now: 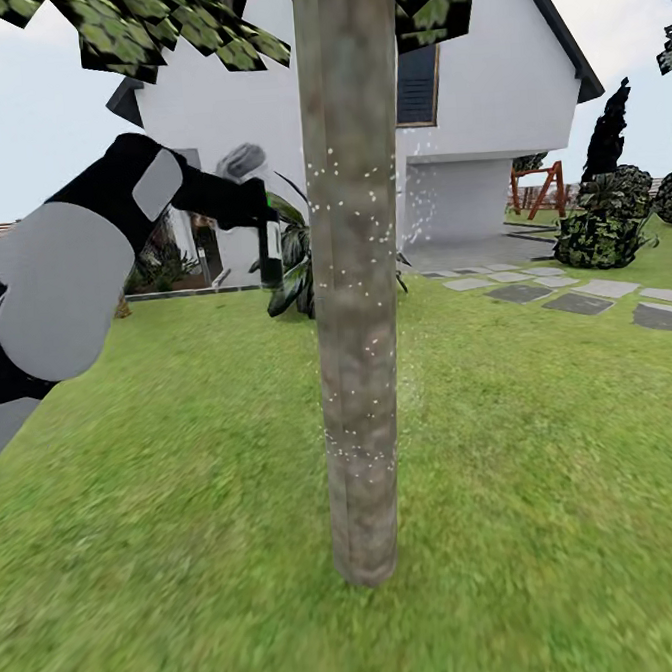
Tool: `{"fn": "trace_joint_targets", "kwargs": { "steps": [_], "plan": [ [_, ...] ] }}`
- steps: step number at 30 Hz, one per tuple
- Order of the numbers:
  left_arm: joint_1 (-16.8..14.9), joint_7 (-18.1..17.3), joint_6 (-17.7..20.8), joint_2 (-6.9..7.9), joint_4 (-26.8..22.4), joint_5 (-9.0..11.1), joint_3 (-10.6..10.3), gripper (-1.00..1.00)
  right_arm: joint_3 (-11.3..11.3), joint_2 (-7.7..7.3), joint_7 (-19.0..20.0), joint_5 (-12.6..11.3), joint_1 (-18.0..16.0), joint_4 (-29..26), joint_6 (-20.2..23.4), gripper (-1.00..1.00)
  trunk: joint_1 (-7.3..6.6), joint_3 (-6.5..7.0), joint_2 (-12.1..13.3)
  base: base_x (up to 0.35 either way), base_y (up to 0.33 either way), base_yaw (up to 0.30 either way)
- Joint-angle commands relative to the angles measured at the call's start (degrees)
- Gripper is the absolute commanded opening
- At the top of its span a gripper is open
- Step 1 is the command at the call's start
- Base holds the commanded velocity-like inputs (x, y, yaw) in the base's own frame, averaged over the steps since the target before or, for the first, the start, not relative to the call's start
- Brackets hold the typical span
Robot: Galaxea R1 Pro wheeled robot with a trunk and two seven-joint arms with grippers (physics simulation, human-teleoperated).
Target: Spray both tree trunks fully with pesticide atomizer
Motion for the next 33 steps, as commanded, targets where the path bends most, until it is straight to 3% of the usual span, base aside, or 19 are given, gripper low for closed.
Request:
{"fn": "trace_joint_targets", "kwargs": {
  "steps": [1, 3, 4, 5, 6, 8, 16, 19, 22, 28, 30, 33],
  "plan": [
    [0.0, -0.1, 0.1, -0.04, -1.0, 0.0, 0.0, -1.0, 0.0, 0.0, 0.0, 0.0, 0.0, 0.0, 0.0, 1.0, 0.0, 0.0, 0.0, 0.0, 0.0, 0.0],
    [0.0, -0.3, 0.2, -0.91, -1.6, 0.2, 0.2, -1.0, 0.0, 0.0, 0.0, 0.0, 0.0, 0.0, 0.0, 1.0, 0.0, 0.0, 0.0, 0.0, 0.0, 0.0],
    [0.0, -0.4, 0.2, -1.95, -1.6, 0.4, 0.4, -1.0, 0.0, 0.0, 0.0, 0.0, 0.0, 0.0, 0.0, 1.0, 0.0, 0.0, 0.0, 0.0, 0.0, 0.0],
    [0.0, -0.4, 0.2, -4.67, -1.7, 0.9, 0.4, -1.0, 0.0, 0.0, 0.0, 0.0, 0.0, 0.0, 0.0, 1.0, 0.0, 0.0, 0.0, 0.0, 0.0, 0.0],
    [0.0, -0.4, 0.2, -5.92, -1.8, 1.0, 0.4, -1.0, 0.0, 0.0, 0.0, 0.0, 0.0, 0.0, 0.0, 1.0, 0.0, 0.0, 0.0, 0.0, 0.0, 0.0],
    [0.0, -0.4, 0.3, -7.01, -1.7, 1.2, 0.4, -1.0, 0.0, 0.0, 0.0, 0.0, 0.0, 0.0, 0.0, 1.0, 0.0, 0.0, 0.0, 0.0, 0.0, 0.0],
    [0.1, -0.2, 0.1, -7.03, -0.6, 1.1, 0.7, -1.0, 0.0, 0.0, 0.0, 0.0, 0.0, 0.0, 0.0, 1.0, 0.0, 0.0, 0.0, 0.0, 0.0, 0.0],
    [0.1, 0.0, -0.2, -7.03, 2.6, 0.9, 0.7, -1.0, 0.0, 0.0, 0.0, 0.0, 0.0, 0.0, 0.0, 1.0, 0.0, 0.0, 0.0, 0.0, 0.0, 0.0],
    [0.1, 0.2, -4.1, -7.03, 7.4, 0.7, 0.6, -1.0, 0.0, 0.0, 0.0, 0.0, 0.0, 0.0, 0.0, 1.0, 0.0, 0.0, 0.0, 0.0, 0.0, 0.0],
    [0.5, 0.3, -6.4, -6.46, 8.6, 0.6, 0.5, -1.0, 0.0, 0.0, 0.0, 0.0, 0.0, 0.1, 0.0, 1.0, 0.0, 0.0, 0.0, 0.0, 0.0, 0.0],
    [2.2, 0.3, -6.5, -5.01, 8.6, 0.5, 0.5, -1.0, 0.0, 0.0, 0.0, 0.0, 0.0, 0.1, 0.0, 1.0, 0.0, 0.0, 0.0, 0.0, 0.0, 0.0],
    [4.7, 0.3, -7.8, -4.54, 8.7, 0.4, 0.4, -1.0, 0.0, 0.0, 0.0, 0.0, 0.0, 0.1, 0.0, 1.0, 0.0, 0.0, 0.0, 0.0, 0.0, 0.0]
  ]
}}
